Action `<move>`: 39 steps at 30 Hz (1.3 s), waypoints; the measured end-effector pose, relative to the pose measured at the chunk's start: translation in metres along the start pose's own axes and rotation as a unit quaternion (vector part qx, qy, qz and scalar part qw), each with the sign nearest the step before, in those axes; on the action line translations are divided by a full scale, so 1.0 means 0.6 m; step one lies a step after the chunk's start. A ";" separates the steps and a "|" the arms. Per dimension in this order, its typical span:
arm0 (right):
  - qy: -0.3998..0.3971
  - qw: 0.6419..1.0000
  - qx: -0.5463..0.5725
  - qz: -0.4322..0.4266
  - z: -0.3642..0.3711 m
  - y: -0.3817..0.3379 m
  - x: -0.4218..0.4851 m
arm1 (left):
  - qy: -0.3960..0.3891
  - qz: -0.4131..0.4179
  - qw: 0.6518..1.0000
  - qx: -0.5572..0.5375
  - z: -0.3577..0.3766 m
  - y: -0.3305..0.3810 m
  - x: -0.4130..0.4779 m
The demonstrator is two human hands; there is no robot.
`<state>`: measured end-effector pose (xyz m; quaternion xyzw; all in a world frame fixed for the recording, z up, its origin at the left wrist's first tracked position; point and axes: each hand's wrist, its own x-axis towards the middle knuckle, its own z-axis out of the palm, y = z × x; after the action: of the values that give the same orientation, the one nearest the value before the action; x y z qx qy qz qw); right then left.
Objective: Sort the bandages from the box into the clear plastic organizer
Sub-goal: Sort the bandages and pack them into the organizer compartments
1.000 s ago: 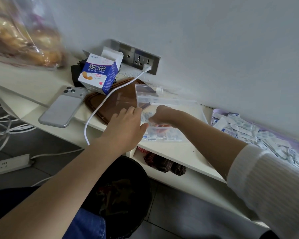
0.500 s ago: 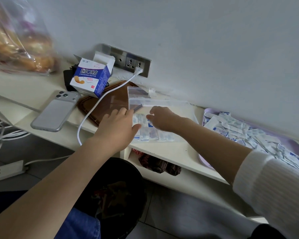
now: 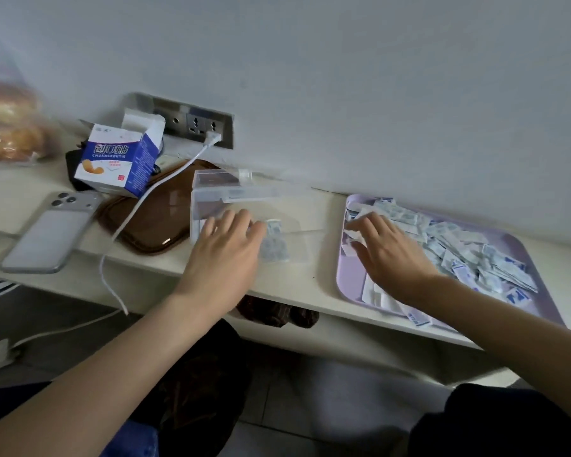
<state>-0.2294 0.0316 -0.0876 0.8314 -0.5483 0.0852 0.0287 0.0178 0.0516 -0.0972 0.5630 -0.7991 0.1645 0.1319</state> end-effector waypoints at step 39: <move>-0.169 0.870 0.309 0.346 0.050 0.176 -0.076 | -0.303 -0.141 0.919 -0.210 0.087 0.350 0.129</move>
<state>-0.3406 0.0265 -0.1301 0.5567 -0.7431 0.1127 -0.3538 -0.2072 0.0294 -0.1384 0.6524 -0.7291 -0.2058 0.0200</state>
